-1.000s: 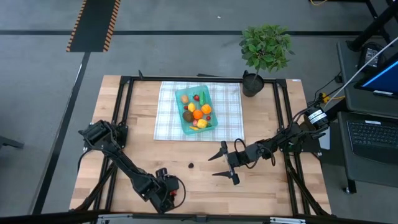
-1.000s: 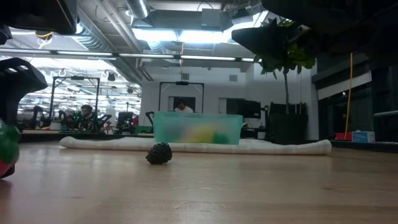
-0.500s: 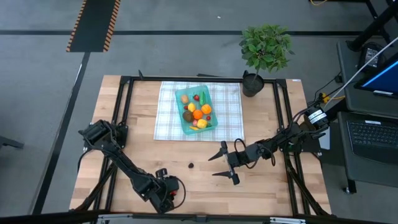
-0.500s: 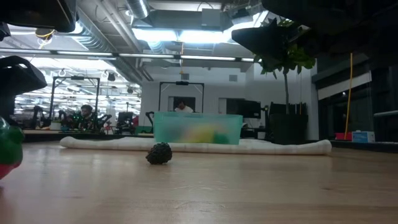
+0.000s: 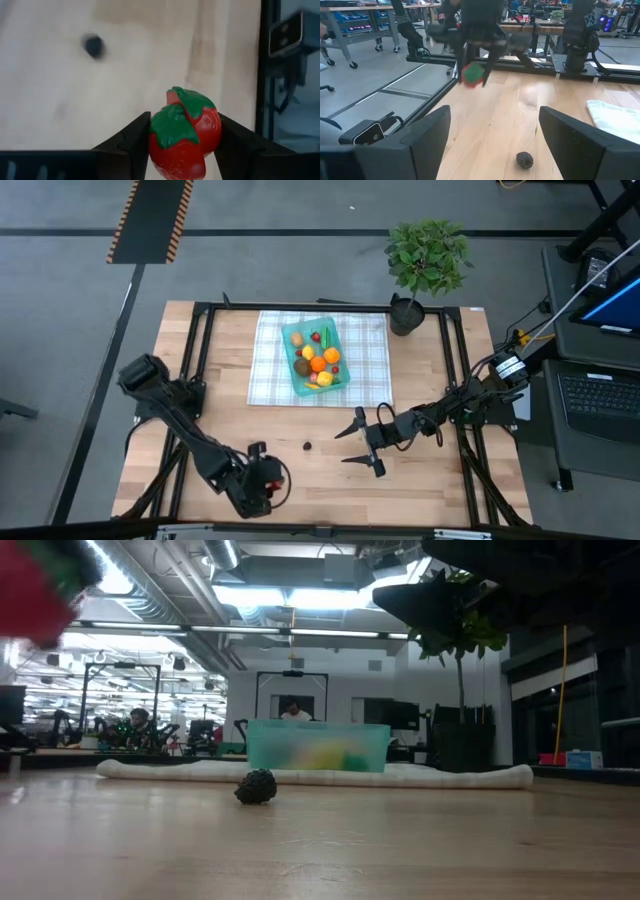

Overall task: Pick and placing Produce into tupperware
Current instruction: Put the red strawberry into the blue bin

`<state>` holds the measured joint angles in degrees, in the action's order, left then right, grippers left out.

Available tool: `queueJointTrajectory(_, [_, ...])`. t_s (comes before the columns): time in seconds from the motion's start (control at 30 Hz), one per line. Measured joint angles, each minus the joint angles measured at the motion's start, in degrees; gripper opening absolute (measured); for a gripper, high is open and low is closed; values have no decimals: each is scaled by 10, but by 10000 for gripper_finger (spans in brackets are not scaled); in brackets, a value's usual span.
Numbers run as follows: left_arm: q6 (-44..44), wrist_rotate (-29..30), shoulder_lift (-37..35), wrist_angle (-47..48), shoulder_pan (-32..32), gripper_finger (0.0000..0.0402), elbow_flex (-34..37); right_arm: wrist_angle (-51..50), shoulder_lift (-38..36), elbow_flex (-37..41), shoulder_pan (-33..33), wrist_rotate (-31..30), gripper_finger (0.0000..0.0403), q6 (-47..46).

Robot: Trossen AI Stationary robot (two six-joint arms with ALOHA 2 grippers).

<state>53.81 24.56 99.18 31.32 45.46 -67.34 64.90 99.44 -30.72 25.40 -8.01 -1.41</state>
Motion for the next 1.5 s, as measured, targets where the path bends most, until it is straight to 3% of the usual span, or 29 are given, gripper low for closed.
queueJointTrajectory(0.2, [-19,79,-57,80,11,169,0,13,0,7,11,0,307,17])
queueJointTrajectory(0.43, [-19,135,-126,70,27,169,71,122,-12,92,20,1,307,-12])
queueJointTrajectory(0.57, [-51,134,-168,-27,20,169,144,155,-24,124,29,0,307,-12])
queueJointTrajectory(0.77, [-133,109,-216,-267,-3,169,282,154,-28,127,29,-1,307,-10])
queueJointTrajectory(1.1, [-288,29,-225,-622,-38,169,431,138,-28,127,30,1,307,2])
queueJointTrajectory(1.33, [-324,18,-225,-666,-79,169,459,155,-28,135,9,-3,307,19])
queueJointTrajectory(1.5, [-333,44,-225,-666,-136,169,461,154,-28,135,-15,-75,307,22])
